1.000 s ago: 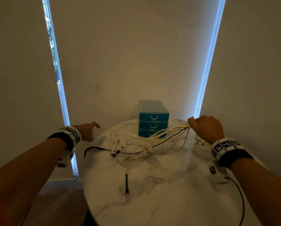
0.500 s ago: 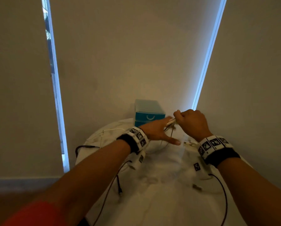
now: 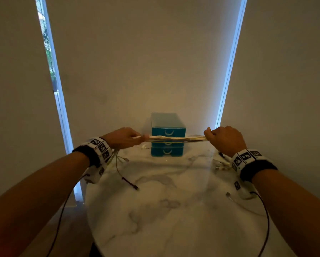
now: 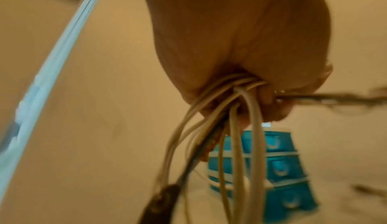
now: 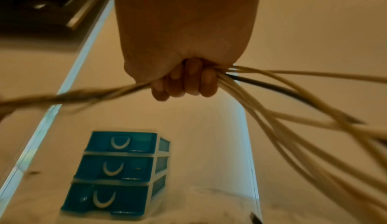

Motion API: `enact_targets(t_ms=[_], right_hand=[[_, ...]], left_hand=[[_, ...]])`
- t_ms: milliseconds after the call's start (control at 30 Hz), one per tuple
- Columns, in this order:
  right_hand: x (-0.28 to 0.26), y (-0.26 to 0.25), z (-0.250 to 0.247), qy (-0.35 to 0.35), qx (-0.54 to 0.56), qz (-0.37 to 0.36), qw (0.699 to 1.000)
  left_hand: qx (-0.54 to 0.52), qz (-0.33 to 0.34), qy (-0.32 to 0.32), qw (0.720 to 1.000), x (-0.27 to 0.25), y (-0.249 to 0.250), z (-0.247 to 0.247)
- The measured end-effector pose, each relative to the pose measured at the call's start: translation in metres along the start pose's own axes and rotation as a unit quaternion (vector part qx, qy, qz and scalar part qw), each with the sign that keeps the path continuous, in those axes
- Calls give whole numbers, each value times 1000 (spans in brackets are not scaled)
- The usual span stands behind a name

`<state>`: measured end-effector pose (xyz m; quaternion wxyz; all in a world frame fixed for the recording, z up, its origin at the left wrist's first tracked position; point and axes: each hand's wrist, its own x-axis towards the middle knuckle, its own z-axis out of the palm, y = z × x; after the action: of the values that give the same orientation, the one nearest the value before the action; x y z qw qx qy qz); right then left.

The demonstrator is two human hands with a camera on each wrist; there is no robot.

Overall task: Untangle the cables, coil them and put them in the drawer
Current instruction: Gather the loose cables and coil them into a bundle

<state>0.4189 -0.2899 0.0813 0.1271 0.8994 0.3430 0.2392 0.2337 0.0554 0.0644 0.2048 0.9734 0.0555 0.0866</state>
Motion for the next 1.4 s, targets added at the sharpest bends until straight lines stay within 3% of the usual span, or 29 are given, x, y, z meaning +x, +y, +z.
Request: enact_targets(t_ms=[100, 167, 233, 267, 400, 567, 733, 833, 900, 967, 1033, 1100, 1167, 1200, 1233, 1300, 1400], right_hand=[[13, -16, -15, 58, 34, -14, 998], [25, -28, -24, 102, 70, -29, 992], [32, -39, -30, 77, 137, -10, 988], [32, -47, -32, 56, 172, 0, 983], [26, -86, -19, 5, 176, -33, 984], [17, -114, 20, -94, 231, -17, 968], [10, -139, 22, -114, 222, -42, 967], [12, -136, 16, -97, 203, -44, 973], [14, -135, 15, -89, 217, -29, 972], [15, -137, 15, -83, 216, -25, 972], [15, -139, 19, -80, 236, -14, 968], [14, -142, 19, -79, 241, -11, 967], [13, -144, 16, -80, 229, -24, 970], [12, -145, 14, -78, 213, -36, 973], [11, -147, 11, -71, 196, -43, 977], [11, -147, 8, -57, 185, -50, 980], [10, -140, 9, -61, 200, -44, 977]], left_hand=[[146, 47, 102, 983, -8, -25, -38], [269, 49, 164, 948, -16, -49, -58], [350, 46, 196, 915, -26, -73, -66], [361, 33, 193, 912, -31, -86, -62], [404, -76, 117, 904, -48, -137, -9], [429, -154, 19, 890, -70, -169, 44], [353, -226, -56, 906, -92, -193, 68], [194, -259, -128, 937, -96, -182, 54], [167, -284, -209, 921, -90, -162, 27], [214, -304, -260, 891, -80, -138, 1], [303, -293, -237, 875, -66, -111, -17], [331, -219, -153, 905, -44, -77, -23], [168, -99, -60, 979, -21, -27, -15], [38, -54, -37, 997, -11, 2, -5], [-90, -33, -35, 995, -1, 32, 12], [-275, -30, -58, 959, 17, 74, 52], [-343, -77, -88, 932, 41, 88, 105]])
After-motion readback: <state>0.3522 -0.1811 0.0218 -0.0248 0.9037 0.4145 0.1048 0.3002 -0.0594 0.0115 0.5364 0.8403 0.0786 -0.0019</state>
